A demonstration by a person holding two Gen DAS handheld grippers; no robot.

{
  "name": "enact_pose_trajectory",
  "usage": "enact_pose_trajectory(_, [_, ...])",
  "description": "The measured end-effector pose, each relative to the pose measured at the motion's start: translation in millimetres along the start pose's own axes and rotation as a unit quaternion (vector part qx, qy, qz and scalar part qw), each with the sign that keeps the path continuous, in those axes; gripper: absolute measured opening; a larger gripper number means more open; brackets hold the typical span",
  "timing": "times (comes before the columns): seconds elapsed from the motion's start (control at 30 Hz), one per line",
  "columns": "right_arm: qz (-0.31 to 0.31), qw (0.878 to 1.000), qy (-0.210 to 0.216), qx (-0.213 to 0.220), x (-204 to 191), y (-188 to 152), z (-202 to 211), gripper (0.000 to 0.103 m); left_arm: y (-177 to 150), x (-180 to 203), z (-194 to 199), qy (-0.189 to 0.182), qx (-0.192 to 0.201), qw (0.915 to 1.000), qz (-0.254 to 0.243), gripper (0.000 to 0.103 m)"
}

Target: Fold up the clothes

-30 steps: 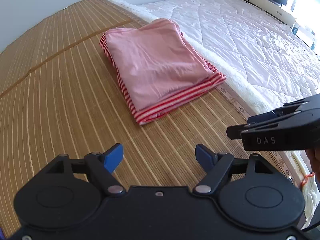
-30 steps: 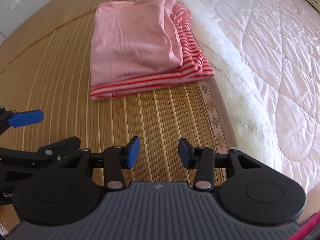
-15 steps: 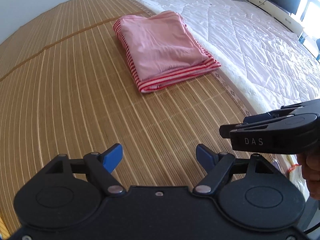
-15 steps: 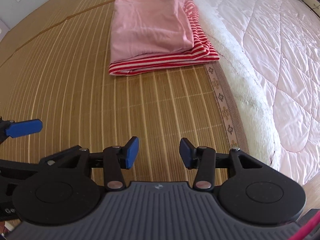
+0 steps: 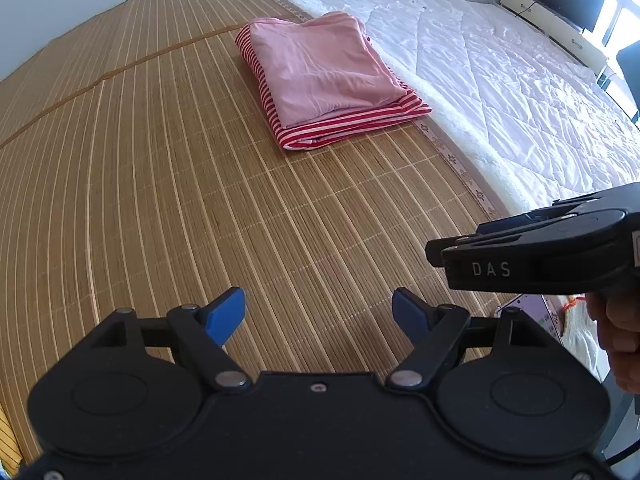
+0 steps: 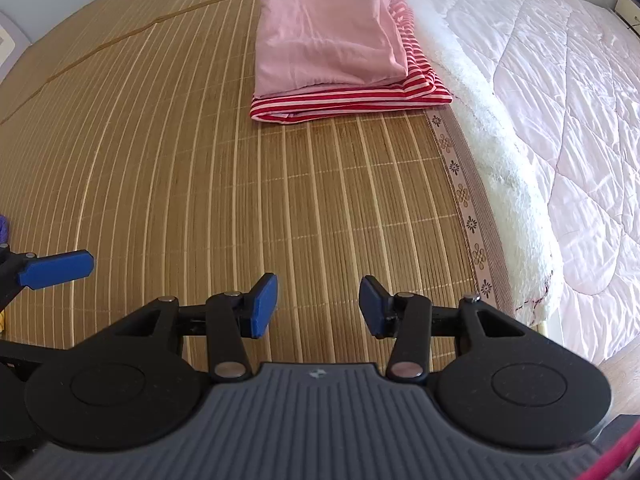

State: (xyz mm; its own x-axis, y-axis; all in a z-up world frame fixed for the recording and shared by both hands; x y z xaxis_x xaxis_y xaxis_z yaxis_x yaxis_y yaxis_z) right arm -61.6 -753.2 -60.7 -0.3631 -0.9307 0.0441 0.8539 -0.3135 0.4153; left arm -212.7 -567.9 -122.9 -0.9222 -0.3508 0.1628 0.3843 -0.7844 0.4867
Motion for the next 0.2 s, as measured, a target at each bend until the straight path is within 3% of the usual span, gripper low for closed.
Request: enact_pose_trajectory(0.2, [0.003, 1.0, -0.001, 0.0, -2.3, -1.5, 3.2, 0.052, -0.1, -1.6, 5.8, 0.005, 0.011, 0.9999, 0.007, 0.082])
Point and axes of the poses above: each gripper's, at about its wrist camera, not at the fingertips, and z roughly against the way its jaws point, x to its right, y to its top, the point moved 9 cm from there along -z, roughly the way its jaws point, and after that the axes turned 10 degrees about -y, right-handed, at the moved point
